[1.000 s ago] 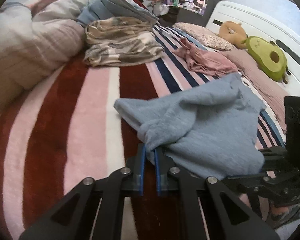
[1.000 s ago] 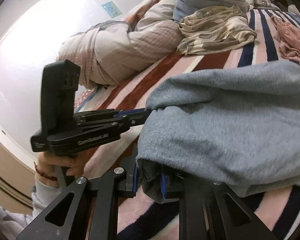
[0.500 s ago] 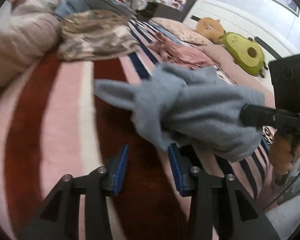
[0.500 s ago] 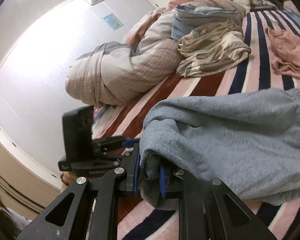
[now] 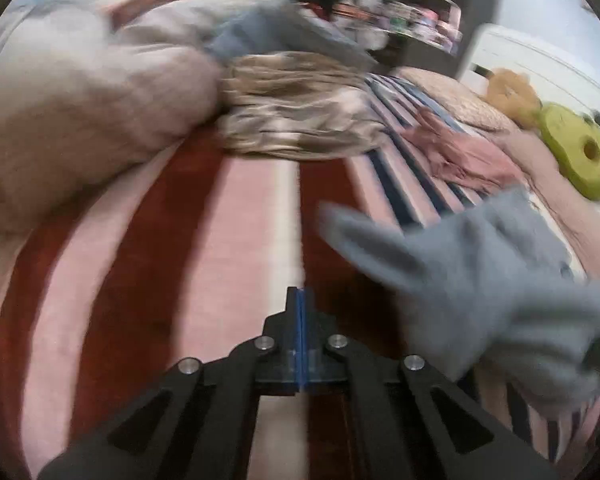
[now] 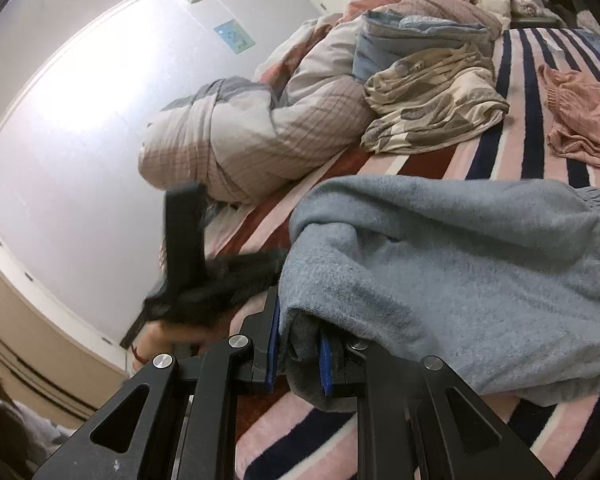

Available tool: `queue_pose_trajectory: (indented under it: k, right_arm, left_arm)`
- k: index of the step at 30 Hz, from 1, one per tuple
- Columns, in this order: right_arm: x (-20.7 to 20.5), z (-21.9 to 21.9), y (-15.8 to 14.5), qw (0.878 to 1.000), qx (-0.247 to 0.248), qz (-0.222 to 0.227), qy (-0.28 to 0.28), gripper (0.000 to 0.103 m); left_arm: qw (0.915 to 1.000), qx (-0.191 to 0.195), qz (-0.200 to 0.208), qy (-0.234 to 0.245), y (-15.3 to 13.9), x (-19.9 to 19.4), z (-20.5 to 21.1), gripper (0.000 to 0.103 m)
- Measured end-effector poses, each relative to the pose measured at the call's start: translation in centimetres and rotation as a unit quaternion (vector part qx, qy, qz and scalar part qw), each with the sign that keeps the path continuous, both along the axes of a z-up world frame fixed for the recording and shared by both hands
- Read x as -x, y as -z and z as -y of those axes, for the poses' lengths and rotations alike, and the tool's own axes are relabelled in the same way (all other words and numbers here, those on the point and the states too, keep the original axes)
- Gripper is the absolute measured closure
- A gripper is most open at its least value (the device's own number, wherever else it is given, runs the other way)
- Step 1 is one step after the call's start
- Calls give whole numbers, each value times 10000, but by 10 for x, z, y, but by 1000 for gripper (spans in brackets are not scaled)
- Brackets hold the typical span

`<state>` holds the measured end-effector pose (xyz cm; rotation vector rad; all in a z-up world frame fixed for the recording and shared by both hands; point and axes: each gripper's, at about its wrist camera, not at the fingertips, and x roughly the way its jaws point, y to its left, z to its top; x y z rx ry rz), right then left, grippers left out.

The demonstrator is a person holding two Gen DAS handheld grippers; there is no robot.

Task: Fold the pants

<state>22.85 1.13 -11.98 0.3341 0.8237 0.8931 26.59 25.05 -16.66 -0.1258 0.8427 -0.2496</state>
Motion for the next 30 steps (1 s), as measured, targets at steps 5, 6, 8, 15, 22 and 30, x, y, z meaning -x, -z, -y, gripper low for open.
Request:
queue_pose_trajectory:
  k: [5,6,8,15,22,30]
  right_arm:
    - [2,1,16,9997,41,-258,-37,92]
    - [1,2,17,9996,11,-269,-7,92]
    - [-2,4,12,9998,-13,-177,108,92]
    - [-10,5,-17,9991,91,267,323,93]
    - [-12,5,-28,9992,131,321,204,92]
    - [-13,27,-40,9990,-65,335,282,93]
  left_arm:
    - [9942,650,-209,829,1,10,-12,99]
    - [9924,658,-228,1013,2,14,-6,83]
    - [9893,576,-205,1324,3,23,6,48]
    - [9724,964,-13,2126,-12,37,30,35]
    - [9859,735,-284,1478,3,13,54,46]
    - [9882,911,-104,1226,-3,3,50,95]
